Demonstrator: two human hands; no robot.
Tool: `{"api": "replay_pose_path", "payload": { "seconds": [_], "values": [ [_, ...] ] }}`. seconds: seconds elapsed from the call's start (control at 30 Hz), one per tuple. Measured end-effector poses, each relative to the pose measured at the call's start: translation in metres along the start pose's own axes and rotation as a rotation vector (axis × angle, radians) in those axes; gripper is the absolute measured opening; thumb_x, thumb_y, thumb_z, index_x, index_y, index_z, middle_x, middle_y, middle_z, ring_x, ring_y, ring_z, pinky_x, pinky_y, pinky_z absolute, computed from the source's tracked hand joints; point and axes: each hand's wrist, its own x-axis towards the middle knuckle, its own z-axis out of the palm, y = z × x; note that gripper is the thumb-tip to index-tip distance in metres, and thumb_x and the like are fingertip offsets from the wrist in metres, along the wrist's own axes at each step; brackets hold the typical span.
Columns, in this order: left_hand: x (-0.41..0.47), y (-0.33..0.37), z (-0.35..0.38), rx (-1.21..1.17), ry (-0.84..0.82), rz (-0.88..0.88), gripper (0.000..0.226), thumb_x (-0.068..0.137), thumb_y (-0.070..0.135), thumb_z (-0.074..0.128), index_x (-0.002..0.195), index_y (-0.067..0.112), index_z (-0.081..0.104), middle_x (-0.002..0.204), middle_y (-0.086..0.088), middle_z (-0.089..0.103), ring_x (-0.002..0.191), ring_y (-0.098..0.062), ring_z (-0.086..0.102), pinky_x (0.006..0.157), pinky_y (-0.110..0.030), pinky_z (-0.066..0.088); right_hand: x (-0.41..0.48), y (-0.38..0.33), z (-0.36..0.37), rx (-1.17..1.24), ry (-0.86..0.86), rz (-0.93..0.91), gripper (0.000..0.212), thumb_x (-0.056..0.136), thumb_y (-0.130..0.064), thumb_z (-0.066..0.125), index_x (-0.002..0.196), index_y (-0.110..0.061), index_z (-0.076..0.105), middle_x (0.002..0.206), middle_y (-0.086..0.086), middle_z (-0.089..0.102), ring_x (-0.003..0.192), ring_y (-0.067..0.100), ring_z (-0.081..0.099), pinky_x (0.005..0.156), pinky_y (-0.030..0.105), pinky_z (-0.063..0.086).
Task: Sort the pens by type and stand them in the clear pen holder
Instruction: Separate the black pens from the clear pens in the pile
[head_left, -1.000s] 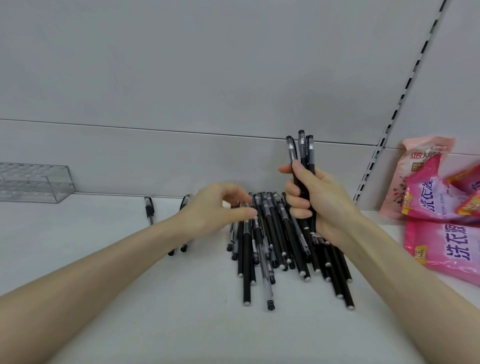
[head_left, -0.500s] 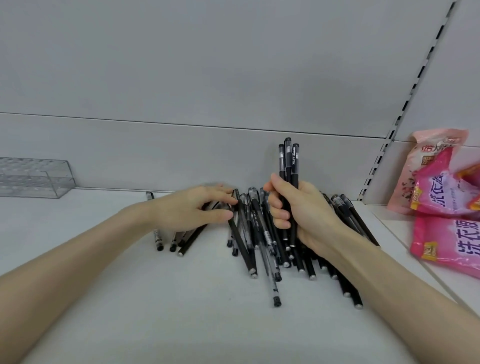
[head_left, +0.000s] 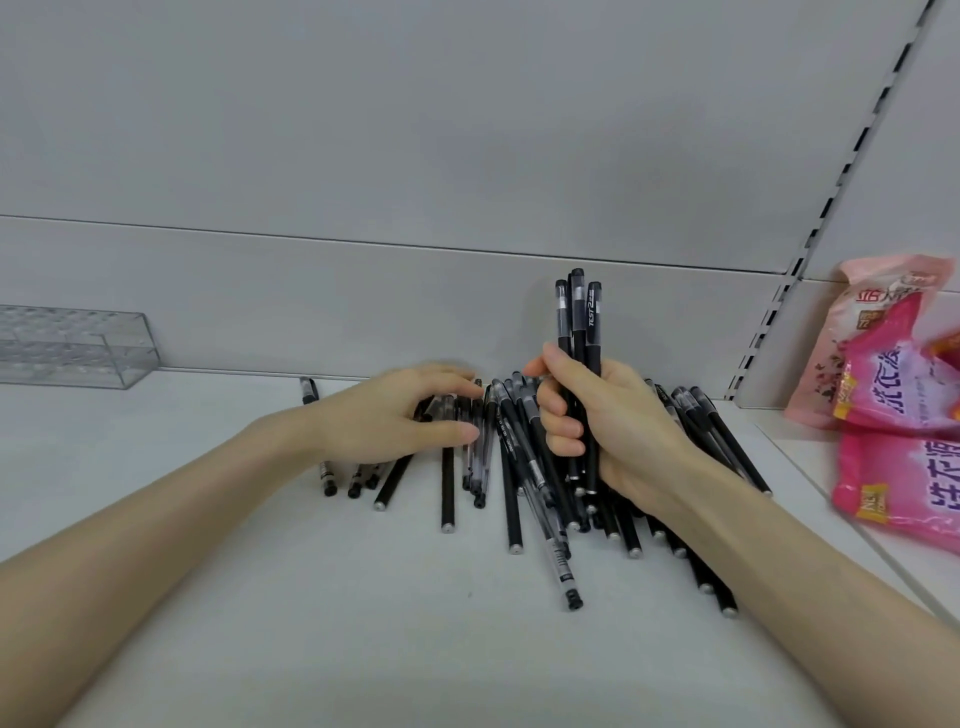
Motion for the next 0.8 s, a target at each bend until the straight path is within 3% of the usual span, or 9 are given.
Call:
{"api": "replay_pose_path", "payload": {
  "seconds": [0.07, 0.17, 0.27, 0.47, 0.57, 0.67, 0.73, 0.8],
  "values": [
    [-0.001, 0.003, -0.005, 0.008, 0.01, -0.026, 0.073, 0.072, 0.066, 0.065, 0.131, 0.026, 0.053, 0.139, 0.018, 0.044, 0.128, 0.006, 0.038, 0.11, -0.016, 0.025, -0.001, 0.0, 0.001, -0.026, -0.017, 0.003, 0.021, 0.098, -0.022, 0.049, 0.089, -0.004, 0.057, 0.055, -0.002, 0.039, 0.042, 0.007, 0.03, 0.036, 0.017, 0.025],
    [-0.002, 0.003, -0.008, -0.038, -0.102, -0.015, 0.064, 0.075, 0.054, 0.071, 0.129, 0.024, 0.053, 0.13, 0.02, 0.051, 0.121, 0.003, 0.045, 0.103, -0.012, 0.031, -0.002, 0.001, 0.003, -0.049, -0.025, 0.01, 0.022, 0.098, -0.023, 0.049, 0.09, -0.004, 0.058, 0.056, -0.002, 0.039, 0.042, 0.007, 0.03, 0.036, 0.017, 0.026],
    [-0.003, 0.005, -0.009, -0.027, -0.096, -0.102, 0.063, 0.075, 0.042, 0.075, 0.13, 0.023, 0.05, 0.123, 0.019, 0.05, 0.116, 0.002, 0.045, 0.09, 0.001, 0.031, -0.001, 0.001, 0.005, -0.055, -0.022, 0.014, 0.022, 0.098, -0.023, 0.049, 0.089, -0.005, 0.058, 0.056, -0.002, 0.04, 0.042, 0.008, 0.03, 0.036, 0.018, 0.027],
    [-0.004, 0.008, -0.012, -0.142, 0.001, -0.129, 0.067, 0.057, 0.044, 0.08, 0.116, 0.036, 0.048, 0.119, 0.018, 0.051, 0.112, 0.01, 0.045, 0.092, -0.003, 0.032, 0.002, 0.0, 0.014, -0.117, -0.005, 0.025, 0.019, 0.098, -0.019, 0.051, 0.089, -0.004, 0.059, 0.054, -0.002, 0.041, 0.041, 0.007, 0.031, 0.036, 0.017, 0.026],
    [-0.008, 0.014, -0.02, -0.298, 0.148, -0.078, 0.06, 0.06, 0.02, 0.085, 0.109, 0.034, 0.053, 0.114, 0.009, 0.058, 0.105, 0.004, 0.055, 0.09, -0.009, 0.042, 0.001, 0.0, 0.018, -0.142, 0.009, 0.016, 0.019, 0.096, -0.017, 0.053, 0.091, -0.001, 0.062, 0.059, 0.002, 0.05, 0.044, 0.009, 0.042, 0.036, 0.018, 0.032],
    [-0.012, 0.027, -0.03, -0.52, 0.333, -0.005, 0.046, 0.063, -0.003, 0.081, 0.099, 0.017, 0.062, 0.099, -0.003, 0.066, 0.093, -0.016, 0.066, 0.083, -0.026, 0.055, 0.001, 0.002, 0.02, -0.11, -0.015, 0.022, 0.025, 0.098, -0.019, 0.05, 0.098, 0.002, 0.064, 0.082, 0.014, 0.071, 0.067, 0.017, 0.068, 0.056, 0.022, 0.056],
    [-0.013, 0.037, -0.035, -0.628, 0.429, 0.054, 0.038, 0.064, -0.005, 0.079, 0.093, 0.013, 0.063, 0.092, -0.002, 0.069, 0.089, -0.016, 0.069, 0.077, -0.025, 0.055, -0.001, 0.001, 0.021, -0.091, -0.084, 0.048, 0.03, 0.098, -0.021, 0.048, 0.109, 0.003, 0.062, 0.099, 0.019, 0.072, 0.088, 0.024, 0.072, 0.077, 0.03, 0.059],
    [-0.011, 0.043, -0.034, -0.676, 0.514, 0.092, 0.034, 0.066, -0.005, 0.078, 0.091, 0.013, 0.064, 0.088, 0.0, 0.069, 0.088, -0.017, 0.069, 0.075, -0.025, 0.055, -0.005, -0.002, 0.023, -0.089, -0.192, 0.083, 0.031, 0.099, -0.022, 0.045, 0.112, 0.002, 0.061, 0.101, 0.02, 0.071, 0.093, 0.03, 0.071, 0.085, 0.038, 0.057]
  ]
}}
